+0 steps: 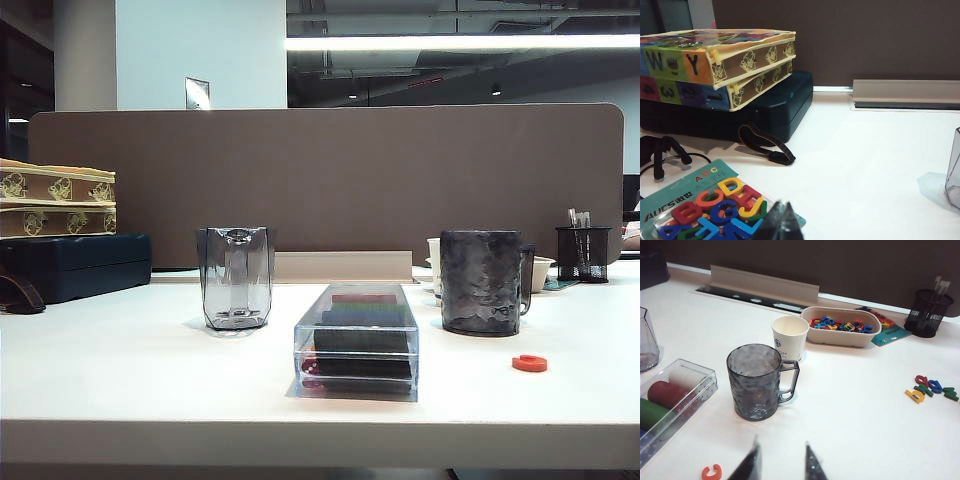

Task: Pick up the letter "c" and put it in the paper cup.

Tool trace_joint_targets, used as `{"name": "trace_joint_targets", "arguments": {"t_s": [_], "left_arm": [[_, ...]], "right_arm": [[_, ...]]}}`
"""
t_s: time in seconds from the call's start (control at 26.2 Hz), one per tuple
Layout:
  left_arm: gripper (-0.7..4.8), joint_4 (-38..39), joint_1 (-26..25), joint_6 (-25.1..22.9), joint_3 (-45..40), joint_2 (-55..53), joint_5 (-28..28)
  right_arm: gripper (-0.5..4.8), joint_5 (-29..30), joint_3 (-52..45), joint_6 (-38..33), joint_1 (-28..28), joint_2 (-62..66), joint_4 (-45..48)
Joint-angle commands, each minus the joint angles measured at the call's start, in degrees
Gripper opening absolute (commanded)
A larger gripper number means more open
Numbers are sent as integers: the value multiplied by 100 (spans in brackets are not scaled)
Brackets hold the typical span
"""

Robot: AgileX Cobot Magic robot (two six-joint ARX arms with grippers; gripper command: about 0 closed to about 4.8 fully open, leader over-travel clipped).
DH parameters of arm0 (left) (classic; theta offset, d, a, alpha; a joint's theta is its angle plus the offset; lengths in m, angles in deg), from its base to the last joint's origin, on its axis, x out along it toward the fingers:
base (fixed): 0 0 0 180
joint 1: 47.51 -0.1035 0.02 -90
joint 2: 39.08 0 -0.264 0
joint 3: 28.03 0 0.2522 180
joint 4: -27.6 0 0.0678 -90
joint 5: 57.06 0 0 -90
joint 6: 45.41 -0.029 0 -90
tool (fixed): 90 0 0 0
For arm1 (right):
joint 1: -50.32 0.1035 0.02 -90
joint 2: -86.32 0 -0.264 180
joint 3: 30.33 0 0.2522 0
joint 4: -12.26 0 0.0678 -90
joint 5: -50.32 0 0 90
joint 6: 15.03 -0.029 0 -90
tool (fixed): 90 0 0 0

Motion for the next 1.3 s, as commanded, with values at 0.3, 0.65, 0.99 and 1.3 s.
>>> {"name": "trace_joint_targets", "arguments": {"t_s": [0.3, 0.65, 0.99, 1.3], "left_arm": [[-6, -70, -2, 20, 24, -2, 2], [-6, -70, -2, 20, 24, -2, 2], [-6, -70, -2, 20, 24, -2, 2], [-6, -70, -2, 20, 24, -2, 2]], "right_arm": [[129, 339, 254, 245, 485, 1235, 83], [149, -48, 254, 232, 1478, 2723, 422], [149, -431, 254, 221, 1578, 3797, 870], [150, -256, 254, 66, 1580, 4535, 1449]]}}
